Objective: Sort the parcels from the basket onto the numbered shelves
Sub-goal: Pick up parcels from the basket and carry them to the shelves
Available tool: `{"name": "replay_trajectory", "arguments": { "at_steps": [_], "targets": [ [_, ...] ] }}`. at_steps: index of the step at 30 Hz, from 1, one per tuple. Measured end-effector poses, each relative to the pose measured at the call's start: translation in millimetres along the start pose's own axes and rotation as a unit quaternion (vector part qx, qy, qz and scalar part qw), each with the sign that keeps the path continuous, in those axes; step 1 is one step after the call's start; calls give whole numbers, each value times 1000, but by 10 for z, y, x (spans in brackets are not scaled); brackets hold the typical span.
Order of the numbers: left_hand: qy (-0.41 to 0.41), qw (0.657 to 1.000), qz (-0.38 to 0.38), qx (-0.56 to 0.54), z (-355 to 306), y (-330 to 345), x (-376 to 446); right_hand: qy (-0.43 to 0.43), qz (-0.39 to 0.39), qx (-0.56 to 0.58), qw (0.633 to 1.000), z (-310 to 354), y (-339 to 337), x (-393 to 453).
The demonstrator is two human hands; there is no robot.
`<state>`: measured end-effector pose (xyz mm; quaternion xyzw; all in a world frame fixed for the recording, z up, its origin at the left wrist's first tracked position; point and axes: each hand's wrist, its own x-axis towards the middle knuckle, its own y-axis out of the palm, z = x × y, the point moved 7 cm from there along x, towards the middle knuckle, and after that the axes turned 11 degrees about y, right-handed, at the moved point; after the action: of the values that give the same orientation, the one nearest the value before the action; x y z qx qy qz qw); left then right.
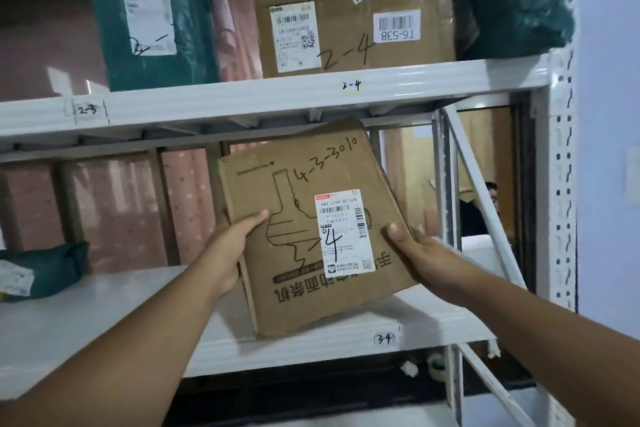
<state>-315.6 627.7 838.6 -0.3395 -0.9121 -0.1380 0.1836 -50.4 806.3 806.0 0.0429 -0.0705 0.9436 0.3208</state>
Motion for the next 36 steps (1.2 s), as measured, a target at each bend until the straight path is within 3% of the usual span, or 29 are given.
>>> {"name": "replay_trajectory", "arguments": {
  "at_steps": [14, 18, 23, 28, 36],
  "targets": [
    [56, 996, 64, 18, 313, 1276, 879, -17, -188, 4, 982, -323, -1307, 861],
    [49, 995, 79, 40, 669, 1590, 1138, 11, -274, -72, 959, -623, -1649, 1173],
    [39, 995, 68, 57, 1239, 1876, 1438, 35, -349, -34, 936, -944, -1902, 1546],
    [77, 992, 38, 93, 1482, 2014, 1694, 34, -360, -84, 929, -1061, -2016, 1778],
    [95, 990, 24, 106, 1813, 2091, 2074, 40, -351, -43, 935, -1140, -2139, 2102]
  ]
}}
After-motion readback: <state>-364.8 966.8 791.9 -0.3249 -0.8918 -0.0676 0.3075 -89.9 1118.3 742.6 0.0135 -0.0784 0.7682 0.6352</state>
